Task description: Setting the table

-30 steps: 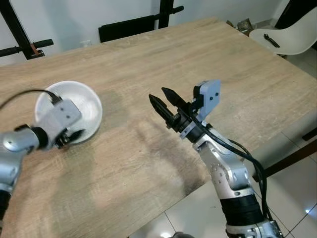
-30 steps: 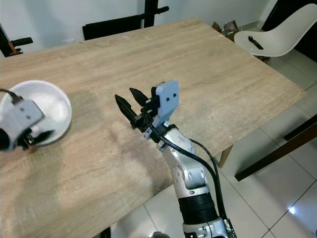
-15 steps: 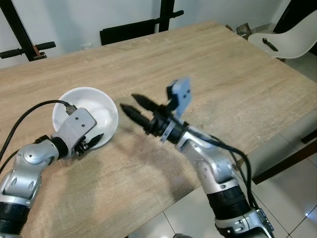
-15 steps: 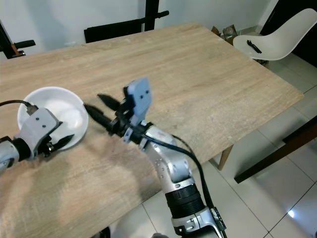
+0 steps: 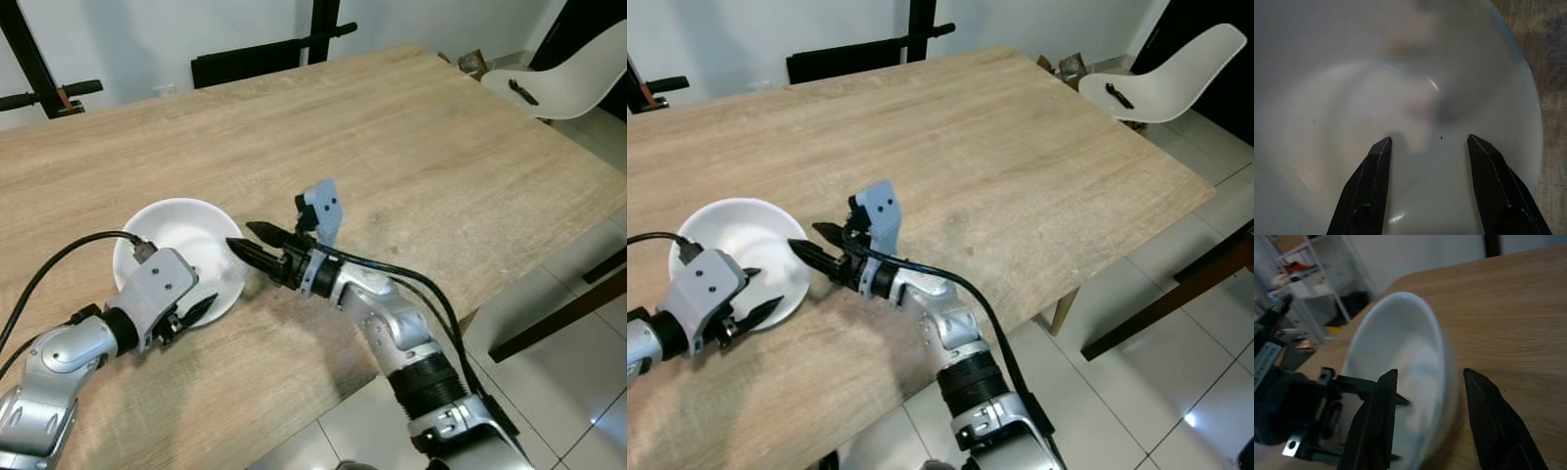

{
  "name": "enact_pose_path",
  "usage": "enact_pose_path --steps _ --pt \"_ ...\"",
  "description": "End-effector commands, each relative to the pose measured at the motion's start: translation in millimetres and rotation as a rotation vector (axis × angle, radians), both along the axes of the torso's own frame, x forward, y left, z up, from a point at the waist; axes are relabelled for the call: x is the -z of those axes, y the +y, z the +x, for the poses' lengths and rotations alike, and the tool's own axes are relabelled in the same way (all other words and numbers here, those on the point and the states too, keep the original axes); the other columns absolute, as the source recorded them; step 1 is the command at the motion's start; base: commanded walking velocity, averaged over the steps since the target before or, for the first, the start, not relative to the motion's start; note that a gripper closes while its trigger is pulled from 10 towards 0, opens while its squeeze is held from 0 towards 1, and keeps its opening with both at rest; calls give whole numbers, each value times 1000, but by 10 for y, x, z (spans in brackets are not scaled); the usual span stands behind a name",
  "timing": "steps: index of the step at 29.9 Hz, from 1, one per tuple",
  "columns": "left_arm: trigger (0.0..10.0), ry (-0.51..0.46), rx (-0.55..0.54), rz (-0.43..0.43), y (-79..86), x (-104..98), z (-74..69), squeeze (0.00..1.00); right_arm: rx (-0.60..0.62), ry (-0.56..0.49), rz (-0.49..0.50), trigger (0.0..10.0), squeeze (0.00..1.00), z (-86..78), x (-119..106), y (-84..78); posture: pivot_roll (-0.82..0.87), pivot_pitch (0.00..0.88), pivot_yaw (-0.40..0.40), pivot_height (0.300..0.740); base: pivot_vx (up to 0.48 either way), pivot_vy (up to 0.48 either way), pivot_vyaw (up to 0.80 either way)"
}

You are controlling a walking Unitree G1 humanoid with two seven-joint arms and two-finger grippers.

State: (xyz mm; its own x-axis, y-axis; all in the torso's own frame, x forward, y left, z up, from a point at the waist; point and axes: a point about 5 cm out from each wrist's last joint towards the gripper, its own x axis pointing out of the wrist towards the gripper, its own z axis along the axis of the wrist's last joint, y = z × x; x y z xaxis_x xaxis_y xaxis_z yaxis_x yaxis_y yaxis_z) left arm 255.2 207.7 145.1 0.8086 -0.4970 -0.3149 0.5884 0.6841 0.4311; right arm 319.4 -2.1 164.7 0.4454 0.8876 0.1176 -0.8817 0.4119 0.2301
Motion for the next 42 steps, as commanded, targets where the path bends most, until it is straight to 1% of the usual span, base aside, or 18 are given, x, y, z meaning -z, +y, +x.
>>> enact_pose_path --steps 1,6,14,15,16,19,21,25,26,27,30,31,32,34,38,40,41,42 --pt "10000 133 -6 9 -32 276 -86 0 -42 32 8 10000 0 -10 40 29 -32 77 -36 740 0 0 0" --pt "10000 135 -9 10 -41 276 -102 0 -72 31 -42 10000 0 -20 121 69 -39 80 -33 740 0 0 0" --pt "10000 137 -10 7 -57 266 -149 0 9 -1 -103 10000 0 97 166 90 -31 91 -35 740 0 0 0" --pt "10000 139 -9 5 -61 264 -175 0 35 -4 -116 10000 0 132 174 83 -23 94 -33 740 0 0 0" --pt "10000 144 -6 4 -66 264 -215 0 59 2 -127 10000 0 169 190 74 -23 94 -33 740 0 0 0" --pt "10000 146 -6 3 -68 265 -242 0 66 13 -136 10000 0 181 218 74 -12 96 -37 740 0 0 0" --pt "10000 150 -11 0 -65 269 -269 0 63 36 -157 10000 0 179 292 93 -3 98 -42 740 0 0 0" --pt "10000 151 -15 0 -71 269 -283 0 53 56 -174 10000 0 164 359 110 4 99 -46 740 0 0 0" --pt "10000 151 -15 0 -72 272 -289 0 44 65 -172 7412 0 155 375 119 4 99 -46 740 0 0 0" --pt "10000 152 -18 0 -73 272 -295 0 29 79 -157 0 0 144 383 133 7 98 -47 740 0 0 0" --pt "10000 152 -20 -1 -73 271 -299 0 19 86 -144 0 0 139 383 143 8 98 -47 740 0 0 0" --pt "10000 153 -25 1 -71 271 -304 0 11 98 -104 0 0 147 364 145 7 97 -46 740 0 0 0" --pt "10000 153 -25 1 -71 271 -304 0 11 98 -104 0 0 147 364 145 7 97 -46 740 0 0 0" --pt "10000 151 -27 4 -71 265 -297 0 9 103 -70 0 0 166 336 127 5 95 -43 740 0 0 0" --pt "10000 143 -27 11 -69 255 -270 0 13 101 -57 0 0 184 319 101 0 92 -40 740 0 0 0" --pt "10000 110 -38 19 -66 224 -224 0 25 97 -48 0 0 196 311 82 -1 90 -38 740 0 0 0" --pt "10000 69 -55 15 -59 182 -178 0 29 96 -44 0 0 202 306 73 -1 90 -38 740 0 0 0" --pt "10000 -1 -89 -21 -51 88 -104 0 39 91 -38 0 0 210 297 63 -2 89 -37 740 0 0 0"
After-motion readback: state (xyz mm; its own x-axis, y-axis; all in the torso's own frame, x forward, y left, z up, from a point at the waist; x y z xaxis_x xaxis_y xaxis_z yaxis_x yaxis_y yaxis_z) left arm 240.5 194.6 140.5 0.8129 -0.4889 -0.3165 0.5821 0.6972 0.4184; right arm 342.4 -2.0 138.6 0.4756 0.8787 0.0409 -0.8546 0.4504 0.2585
